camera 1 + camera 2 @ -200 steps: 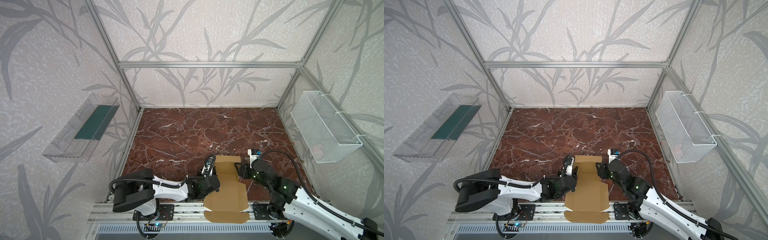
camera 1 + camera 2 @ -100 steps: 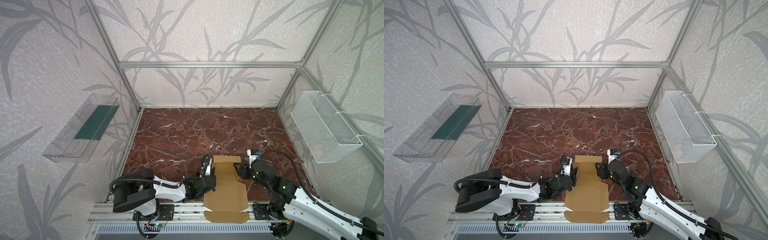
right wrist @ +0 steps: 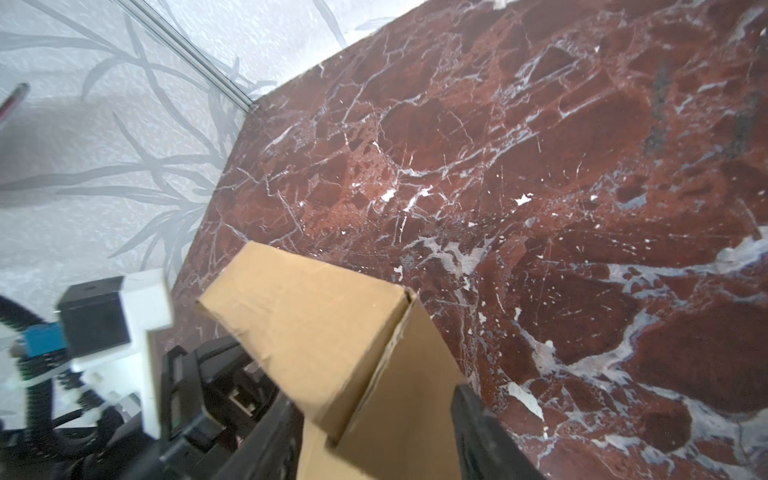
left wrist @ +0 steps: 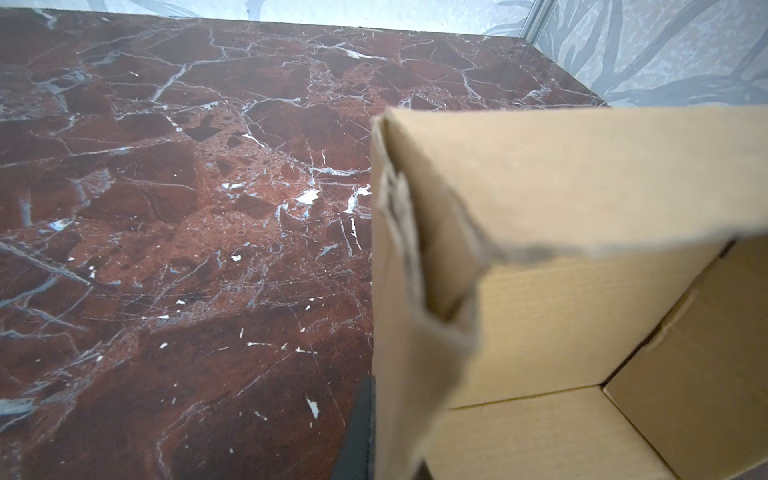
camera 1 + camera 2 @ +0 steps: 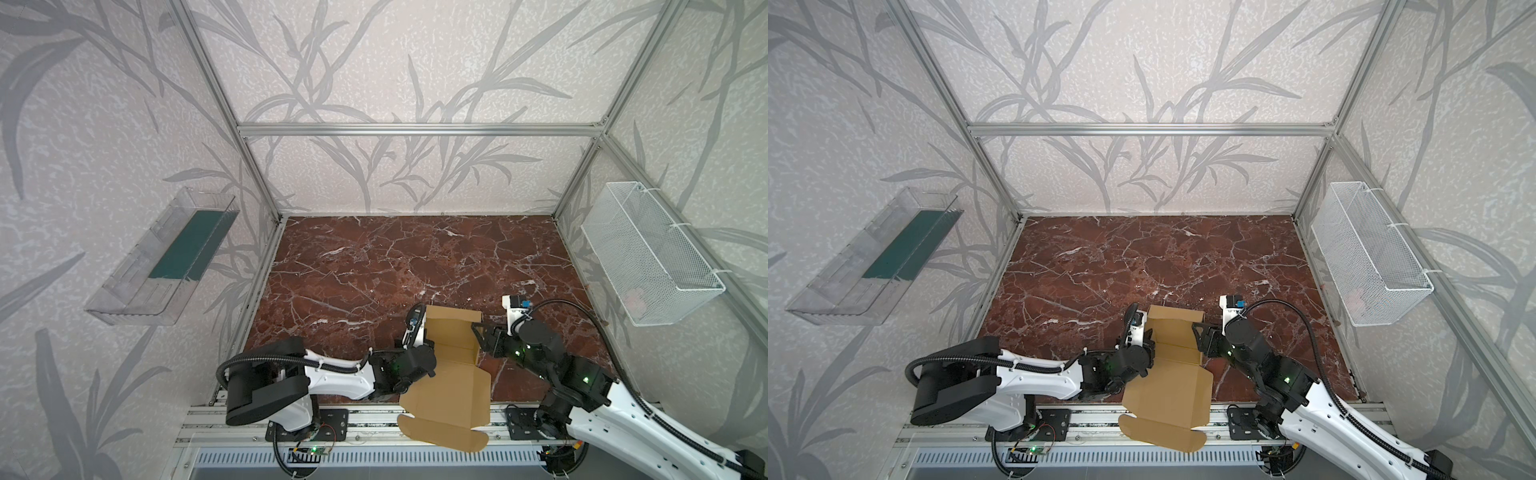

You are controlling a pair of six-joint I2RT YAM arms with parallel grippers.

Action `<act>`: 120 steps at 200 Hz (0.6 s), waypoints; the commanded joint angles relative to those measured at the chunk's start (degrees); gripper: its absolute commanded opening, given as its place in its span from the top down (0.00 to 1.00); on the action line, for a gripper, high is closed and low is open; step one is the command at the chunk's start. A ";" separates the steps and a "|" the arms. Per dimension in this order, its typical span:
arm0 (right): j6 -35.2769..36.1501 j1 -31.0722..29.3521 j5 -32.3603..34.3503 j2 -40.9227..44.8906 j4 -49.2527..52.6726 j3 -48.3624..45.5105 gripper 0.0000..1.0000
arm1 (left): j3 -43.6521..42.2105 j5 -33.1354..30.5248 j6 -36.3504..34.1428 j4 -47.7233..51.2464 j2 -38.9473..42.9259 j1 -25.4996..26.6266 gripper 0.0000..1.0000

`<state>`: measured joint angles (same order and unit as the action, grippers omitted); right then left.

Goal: Fold the paper box

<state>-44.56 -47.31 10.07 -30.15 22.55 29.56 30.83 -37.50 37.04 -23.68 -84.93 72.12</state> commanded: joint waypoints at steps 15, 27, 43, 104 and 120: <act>5.48 0.20 3.58 -1.05 8.36 12.05 0.37 | 1.70 1.92 -4.28 2.29 6.34 -1.24 1.00; 8.53 0.44 5.84 -2.25 10.41 16.03 0.34 | 1.23 4.79 -5.43 1.61 9.57 -1.73 1.00; 12.57 2.06 8.80 -4.36 13.47 20.78 0.28 | -0.63 10.50 -6.58 -1.17 14.61 -2.82 1.00; 13.54 24.42 -15.91 -10.05 12.06 24.70 0.17 | -1.49 25.24 -8.11 6.08 30.31 -4.70 1.00; 11.39 28.44 -23.84 -11.11 9.40 22.81 0.15 | -1.14 28.12 -8.67 8.65 33.01 -4.78 1.00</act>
<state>-31.81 -24.05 2.20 -39.59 33.87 53.25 29.71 -16.43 29.69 -19.99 -55.55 67.68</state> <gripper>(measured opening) 0.839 0.048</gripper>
